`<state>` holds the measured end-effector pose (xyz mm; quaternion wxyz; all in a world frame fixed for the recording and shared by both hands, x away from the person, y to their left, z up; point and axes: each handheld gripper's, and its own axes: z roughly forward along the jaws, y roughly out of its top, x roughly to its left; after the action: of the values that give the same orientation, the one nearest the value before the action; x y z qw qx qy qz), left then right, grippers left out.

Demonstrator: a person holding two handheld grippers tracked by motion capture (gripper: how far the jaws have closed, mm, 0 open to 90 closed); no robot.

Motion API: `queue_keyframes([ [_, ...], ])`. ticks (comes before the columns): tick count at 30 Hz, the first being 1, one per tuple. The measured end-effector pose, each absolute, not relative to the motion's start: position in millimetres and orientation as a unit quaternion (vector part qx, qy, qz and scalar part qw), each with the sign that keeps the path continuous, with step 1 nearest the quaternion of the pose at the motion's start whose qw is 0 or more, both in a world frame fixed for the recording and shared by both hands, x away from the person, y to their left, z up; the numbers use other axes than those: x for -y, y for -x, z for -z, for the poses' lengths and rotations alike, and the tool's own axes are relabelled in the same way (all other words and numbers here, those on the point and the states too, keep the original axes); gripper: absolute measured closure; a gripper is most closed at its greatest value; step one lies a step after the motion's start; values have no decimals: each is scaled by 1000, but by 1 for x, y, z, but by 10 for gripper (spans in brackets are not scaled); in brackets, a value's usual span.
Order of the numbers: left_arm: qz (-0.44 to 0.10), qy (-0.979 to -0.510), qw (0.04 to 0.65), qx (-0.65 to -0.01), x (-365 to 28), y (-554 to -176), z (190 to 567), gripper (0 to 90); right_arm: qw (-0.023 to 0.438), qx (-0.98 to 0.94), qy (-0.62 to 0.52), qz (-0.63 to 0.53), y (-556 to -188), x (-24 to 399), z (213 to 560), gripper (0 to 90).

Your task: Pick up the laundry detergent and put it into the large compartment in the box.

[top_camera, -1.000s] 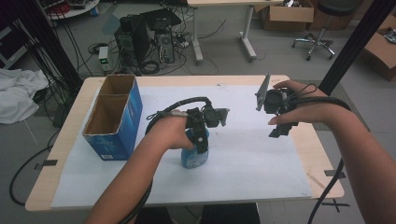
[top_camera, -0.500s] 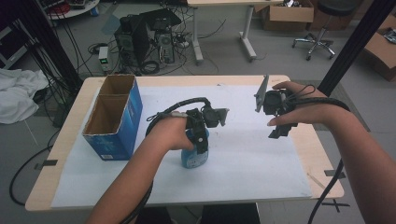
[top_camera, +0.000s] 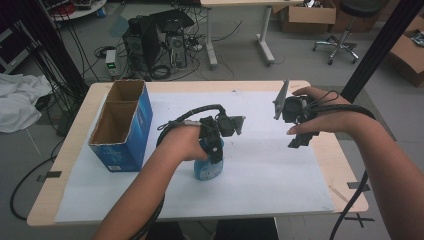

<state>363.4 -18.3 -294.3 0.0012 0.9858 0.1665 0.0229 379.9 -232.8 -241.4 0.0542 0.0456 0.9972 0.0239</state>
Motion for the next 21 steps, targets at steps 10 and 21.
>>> queue_keyframes([
  [10, -29, -984, 0, -177, 18, -363, 295, 324, 55, -997, -46, -25, -380, 234, 242, 160],
  [21, -23, -983, 9, -180, 16, -364, 296, 383, 54, -997, -48, -27, -381, 234, 244, 161],
])
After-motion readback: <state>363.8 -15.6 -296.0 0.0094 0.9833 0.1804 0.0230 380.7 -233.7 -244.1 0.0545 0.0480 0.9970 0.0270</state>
